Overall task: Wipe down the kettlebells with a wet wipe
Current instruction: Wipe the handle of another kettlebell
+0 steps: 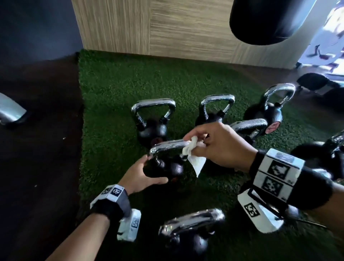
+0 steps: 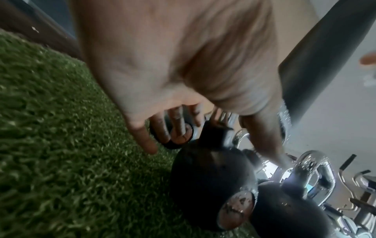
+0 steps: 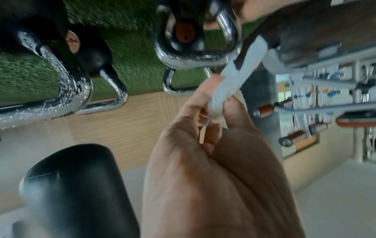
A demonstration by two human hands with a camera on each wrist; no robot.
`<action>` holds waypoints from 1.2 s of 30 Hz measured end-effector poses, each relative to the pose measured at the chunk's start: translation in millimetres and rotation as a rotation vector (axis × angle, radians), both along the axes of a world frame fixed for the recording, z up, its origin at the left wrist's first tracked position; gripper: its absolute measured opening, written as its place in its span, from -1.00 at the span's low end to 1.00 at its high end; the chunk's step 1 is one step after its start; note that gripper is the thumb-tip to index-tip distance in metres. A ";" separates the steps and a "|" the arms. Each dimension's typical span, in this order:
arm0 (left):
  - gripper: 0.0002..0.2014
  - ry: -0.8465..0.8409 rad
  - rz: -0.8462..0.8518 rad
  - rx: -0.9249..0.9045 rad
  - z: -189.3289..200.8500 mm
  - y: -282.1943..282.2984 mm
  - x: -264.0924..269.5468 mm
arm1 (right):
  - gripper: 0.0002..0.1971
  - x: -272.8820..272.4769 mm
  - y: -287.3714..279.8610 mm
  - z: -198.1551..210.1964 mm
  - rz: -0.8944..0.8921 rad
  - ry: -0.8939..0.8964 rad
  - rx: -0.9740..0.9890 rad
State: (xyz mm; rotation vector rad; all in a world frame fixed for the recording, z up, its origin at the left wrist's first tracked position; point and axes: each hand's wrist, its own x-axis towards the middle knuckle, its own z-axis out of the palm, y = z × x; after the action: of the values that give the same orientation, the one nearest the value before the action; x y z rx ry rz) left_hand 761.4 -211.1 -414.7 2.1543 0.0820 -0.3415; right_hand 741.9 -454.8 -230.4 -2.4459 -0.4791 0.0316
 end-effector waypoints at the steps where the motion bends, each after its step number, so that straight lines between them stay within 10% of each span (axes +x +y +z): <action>1: 0.06 0.010 0.002 -0.036 -3.5 -4.4 5.4 | -0.69 5.2 2.5 -2.1 -0.008 -0.002 -0.005; 16: -0.54 0.012 0.025 -0.088 -7.9 -18.8 14.1 | -0.84 38.8 -0.6 9.9 -0.050 0.254 0.122; 36: -0.03 0.000 0.083 -0.005 -24.5 -24.1 16.6 | -0.80 71.1 30.2 -56.3 0.178 -0.164 0.171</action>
State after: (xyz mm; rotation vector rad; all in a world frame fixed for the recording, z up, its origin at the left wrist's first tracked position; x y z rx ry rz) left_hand 778.0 -235.2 -439.2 2.1394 0.1698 -0.2934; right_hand 813.0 -424.6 -286.8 -2.2424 -0.7399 -0.1318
